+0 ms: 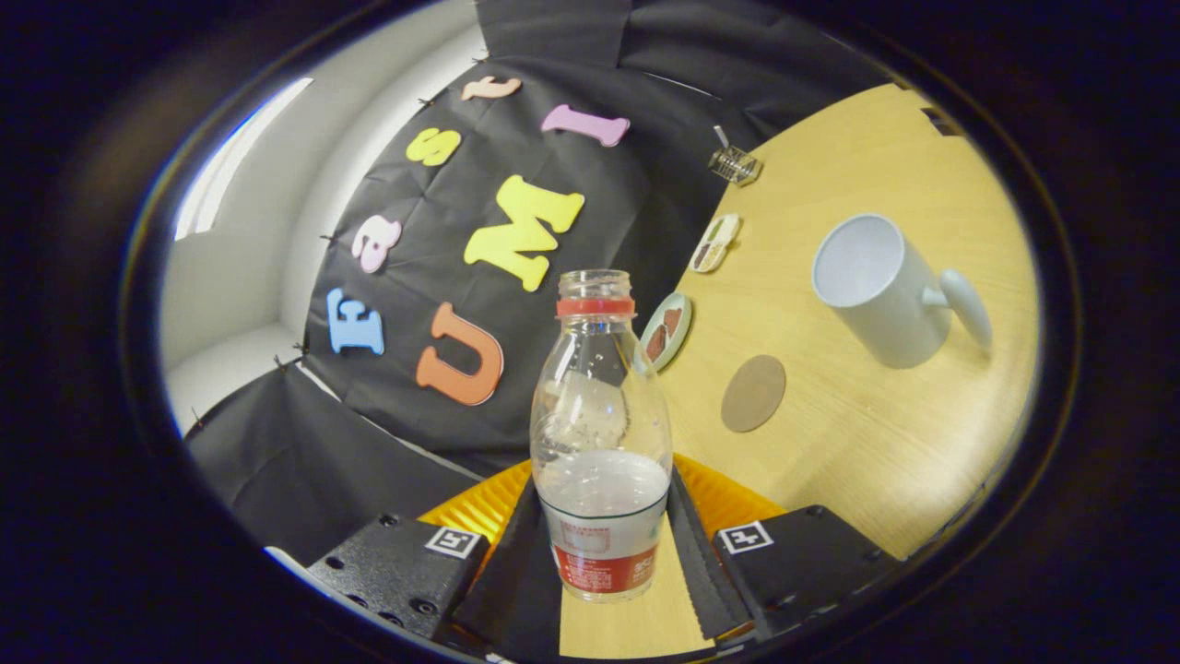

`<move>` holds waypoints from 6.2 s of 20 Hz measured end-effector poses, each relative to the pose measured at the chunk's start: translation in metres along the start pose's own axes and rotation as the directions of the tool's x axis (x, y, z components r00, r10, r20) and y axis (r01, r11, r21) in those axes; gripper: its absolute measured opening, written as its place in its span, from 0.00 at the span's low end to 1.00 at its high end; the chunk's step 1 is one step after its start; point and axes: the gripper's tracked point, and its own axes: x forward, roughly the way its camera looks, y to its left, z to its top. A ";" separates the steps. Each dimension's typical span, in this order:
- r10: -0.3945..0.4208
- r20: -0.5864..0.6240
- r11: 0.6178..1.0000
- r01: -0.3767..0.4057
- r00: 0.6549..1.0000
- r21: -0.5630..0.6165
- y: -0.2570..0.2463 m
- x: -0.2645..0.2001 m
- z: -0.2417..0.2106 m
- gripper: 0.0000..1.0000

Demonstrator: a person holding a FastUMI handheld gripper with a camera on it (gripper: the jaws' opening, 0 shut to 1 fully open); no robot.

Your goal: Take the bottle from table, then pour the juice into the cup, finally place the bottle on the coaster

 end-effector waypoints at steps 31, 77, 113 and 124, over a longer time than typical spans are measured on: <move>0.016 0.012 0.858 -0.020 1.000 0.513 -0.013 0.000 0.049 0.79; 0.157 0.097 0.692 -0.179 0.983 0.699 0.030 -0.010 0.081 0.78; 0.165 0.129 0.453 -0.191 0.978 0.871 0.052 0.004 0.115 0.79; 0.174 0.119 0.426 -0.184 0.977 0.886 0.051 0.002 0.118 0.78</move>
